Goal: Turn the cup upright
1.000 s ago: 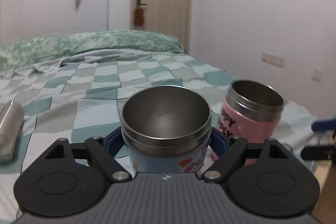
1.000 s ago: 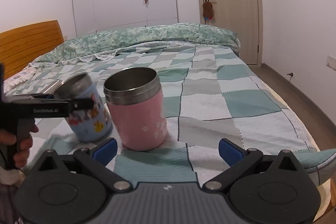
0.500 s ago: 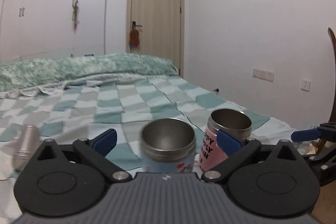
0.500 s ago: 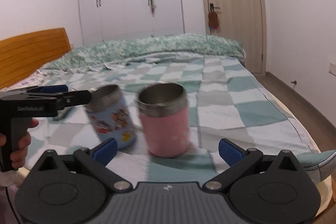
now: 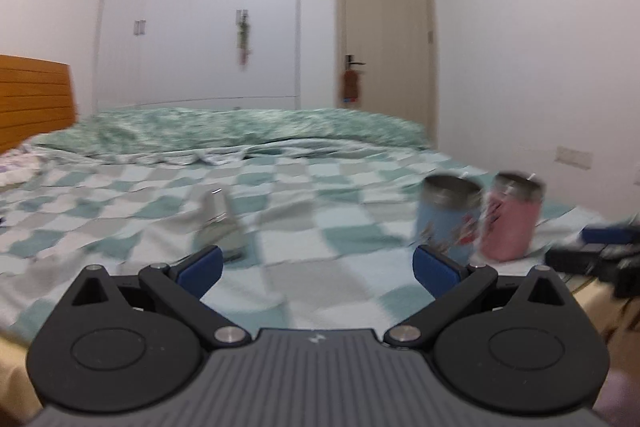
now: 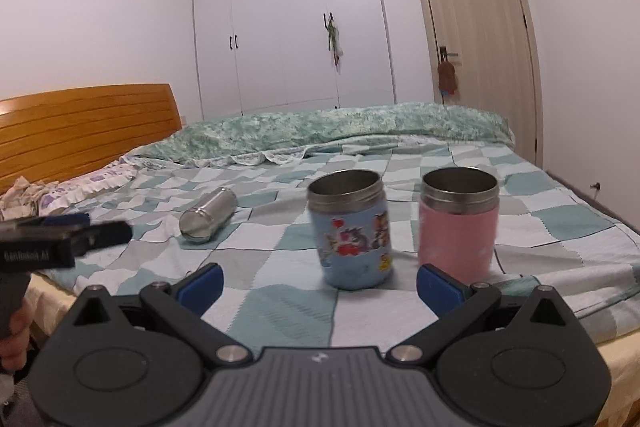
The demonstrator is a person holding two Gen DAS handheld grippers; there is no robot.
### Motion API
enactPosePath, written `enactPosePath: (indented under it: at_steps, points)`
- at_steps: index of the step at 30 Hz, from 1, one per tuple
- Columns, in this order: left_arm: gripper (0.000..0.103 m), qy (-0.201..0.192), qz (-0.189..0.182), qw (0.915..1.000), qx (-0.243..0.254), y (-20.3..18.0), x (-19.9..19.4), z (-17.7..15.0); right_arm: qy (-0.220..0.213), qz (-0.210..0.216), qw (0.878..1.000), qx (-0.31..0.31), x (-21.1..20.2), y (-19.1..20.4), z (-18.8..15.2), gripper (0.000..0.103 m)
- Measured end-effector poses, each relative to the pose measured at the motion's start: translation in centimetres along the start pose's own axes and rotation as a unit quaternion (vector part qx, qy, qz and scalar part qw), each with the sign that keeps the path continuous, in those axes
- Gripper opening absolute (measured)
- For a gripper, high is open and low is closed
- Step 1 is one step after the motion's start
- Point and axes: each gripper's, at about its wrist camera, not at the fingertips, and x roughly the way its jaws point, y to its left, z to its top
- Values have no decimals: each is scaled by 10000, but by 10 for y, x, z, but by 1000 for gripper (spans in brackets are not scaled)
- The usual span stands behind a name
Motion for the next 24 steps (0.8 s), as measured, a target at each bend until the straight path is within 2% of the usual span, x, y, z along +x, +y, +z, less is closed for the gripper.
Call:
enactPosePath:
  at_steps: [2, 5, 9, 24]
  points:
    - [103, 1, 150, 9998, -117, 9, -4, -11, -127, -118, 9998, -89, 0, 8, -7, 103]
    - [103, -197, 335, 9989, -245, 13, -8, -23, -428, -321, 9981, -300, 0, 20, -16, 103]
    - [103, -402, 555, 9976, -93, 9, -9, -38, -791, -513, 9941, -537, 1, 29, -32, 103]
    - [103, -513, 573, 9970, -67, 7, -8, -47, -901, -629, 9915, -690, 2, 37, -40, 103]
